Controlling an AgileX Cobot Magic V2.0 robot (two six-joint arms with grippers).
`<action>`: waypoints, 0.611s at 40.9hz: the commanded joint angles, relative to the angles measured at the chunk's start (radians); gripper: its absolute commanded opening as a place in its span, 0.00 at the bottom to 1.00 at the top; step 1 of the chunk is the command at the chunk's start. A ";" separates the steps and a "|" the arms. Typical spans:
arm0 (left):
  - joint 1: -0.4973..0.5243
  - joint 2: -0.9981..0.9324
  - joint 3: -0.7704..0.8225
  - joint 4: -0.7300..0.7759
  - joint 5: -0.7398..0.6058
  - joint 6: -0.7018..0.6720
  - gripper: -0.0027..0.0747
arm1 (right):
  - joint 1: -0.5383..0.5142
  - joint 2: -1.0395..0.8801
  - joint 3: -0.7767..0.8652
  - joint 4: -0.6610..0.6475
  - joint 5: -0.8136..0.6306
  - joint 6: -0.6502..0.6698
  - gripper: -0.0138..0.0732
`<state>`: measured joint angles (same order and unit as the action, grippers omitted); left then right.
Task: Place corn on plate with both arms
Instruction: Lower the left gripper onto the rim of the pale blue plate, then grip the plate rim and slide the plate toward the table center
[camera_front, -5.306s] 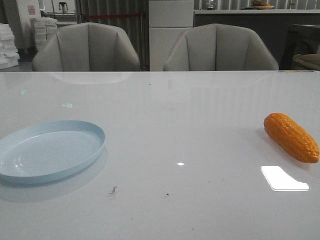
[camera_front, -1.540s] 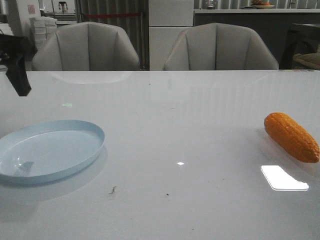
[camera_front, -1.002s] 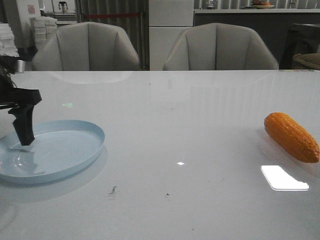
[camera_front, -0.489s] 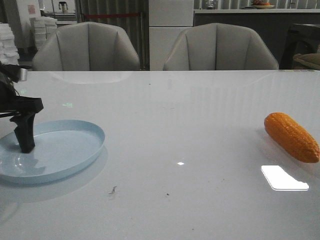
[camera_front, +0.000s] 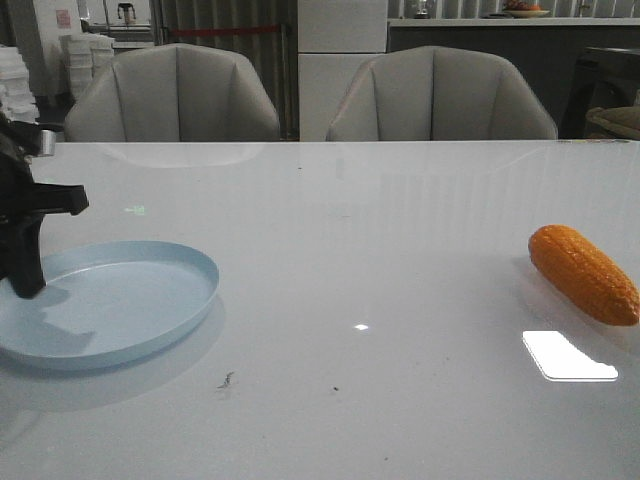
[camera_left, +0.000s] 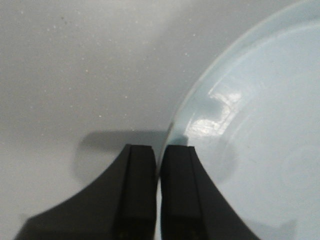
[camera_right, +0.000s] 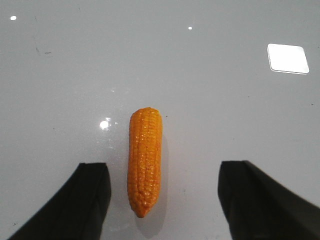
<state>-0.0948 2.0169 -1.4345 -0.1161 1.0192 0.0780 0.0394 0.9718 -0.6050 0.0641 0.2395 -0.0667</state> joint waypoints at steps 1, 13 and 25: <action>-0.006 -0.050 -0.080 -0.011 0.039 -0.005 0.15 | -0.001 -0.009 -0.034 -0.004 -0.072 -0.002 0.80; -0.008 -0.050 -0.284 -0.091 0.152 0.001 0.15 | -0.001 -0.009 -0.034 -0.004 -0.072 -0.002 0.80; -0.077 -0.050 -0.425 -0.193 0.209 0.001 0.15 | -0.001 -0.009 -0.034 -0.004 -0.072 -0.002 0.80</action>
<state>-0.1395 2.0169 -1.8007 -0.2382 1.2183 0.0800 0.0394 0.9718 -0.6050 0.0641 0.2395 -0.0667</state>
